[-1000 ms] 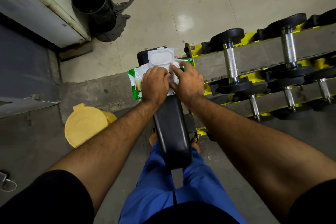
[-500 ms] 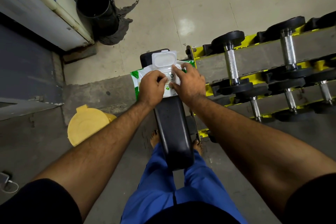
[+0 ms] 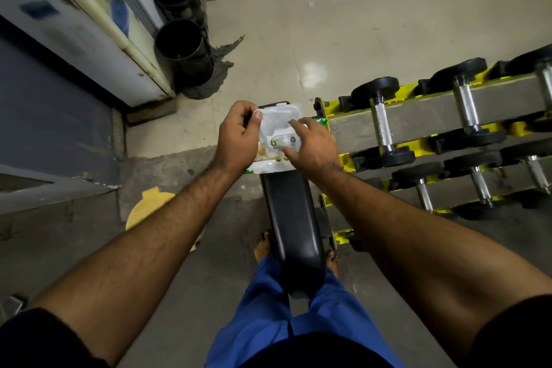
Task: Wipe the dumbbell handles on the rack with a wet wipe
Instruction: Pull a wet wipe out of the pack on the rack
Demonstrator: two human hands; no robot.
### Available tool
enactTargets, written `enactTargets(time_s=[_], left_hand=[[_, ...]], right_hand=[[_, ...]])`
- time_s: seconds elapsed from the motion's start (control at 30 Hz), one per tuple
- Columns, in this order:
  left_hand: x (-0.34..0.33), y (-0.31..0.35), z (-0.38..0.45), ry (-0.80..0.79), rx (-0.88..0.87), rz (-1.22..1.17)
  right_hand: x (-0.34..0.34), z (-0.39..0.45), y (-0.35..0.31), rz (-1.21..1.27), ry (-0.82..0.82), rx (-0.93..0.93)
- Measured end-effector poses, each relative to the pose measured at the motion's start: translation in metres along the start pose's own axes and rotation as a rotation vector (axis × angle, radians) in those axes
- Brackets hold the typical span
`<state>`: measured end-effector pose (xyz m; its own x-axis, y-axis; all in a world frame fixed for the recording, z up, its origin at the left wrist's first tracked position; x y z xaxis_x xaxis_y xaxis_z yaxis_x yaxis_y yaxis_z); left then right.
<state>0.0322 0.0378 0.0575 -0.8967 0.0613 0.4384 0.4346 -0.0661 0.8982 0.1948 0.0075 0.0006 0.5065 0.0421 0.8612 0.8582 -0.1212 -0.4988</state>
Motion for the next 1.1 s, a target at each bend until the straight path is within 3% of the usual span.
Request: enactTargets(time_s=[0.2,0.43,0.63,0.83,0.97,1.1], left_hand=[[0.016,0.028,0.006,-0.070,0.105,-0.065],[0.020,0.062,-0.013,-0.137,0.197,-0.137],[0.013,0.075,-0.036,-0.207,0.158,0.060],[-0.007,0.087,-0.063,-0.051,0.215,0.088],[-0.020,0.098,-0.083,-0.045,0.252,-0.011],[-0.027,0.109,-0.100,-0.128,0.220,-0.024]], right_hand=[[0.038,-0.008,-0.020,0.557,-0.027,0.042],[0.064,-0.017,-0.027,0.687,-0.106,0.081],[0.083,-0.047,-0.004,0.901,-0.164,-0.045],[0.105,-0.087,0.018,1.047,-0.275,-0.153],[0.113,-0.108,0.036,1.108,-0.244,-0.225],[0.121,-0.126,0.039,1.030,-0.208,-0.184]])
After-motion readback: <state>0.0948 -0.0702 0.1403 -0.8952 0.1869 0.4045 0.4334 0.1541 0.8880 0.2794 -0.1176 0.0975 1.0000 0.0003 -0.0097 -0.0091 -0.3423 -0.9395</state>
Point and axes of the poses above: each hand's wrist, its own z-axis towards the middle knuckle, its own x-axis out of the back of the hand, y = z × x, the point moved 3 cm from there along z, towards the middle knuckle, and after that the axes turned 4 degrees about z, right-handed, at the moved point
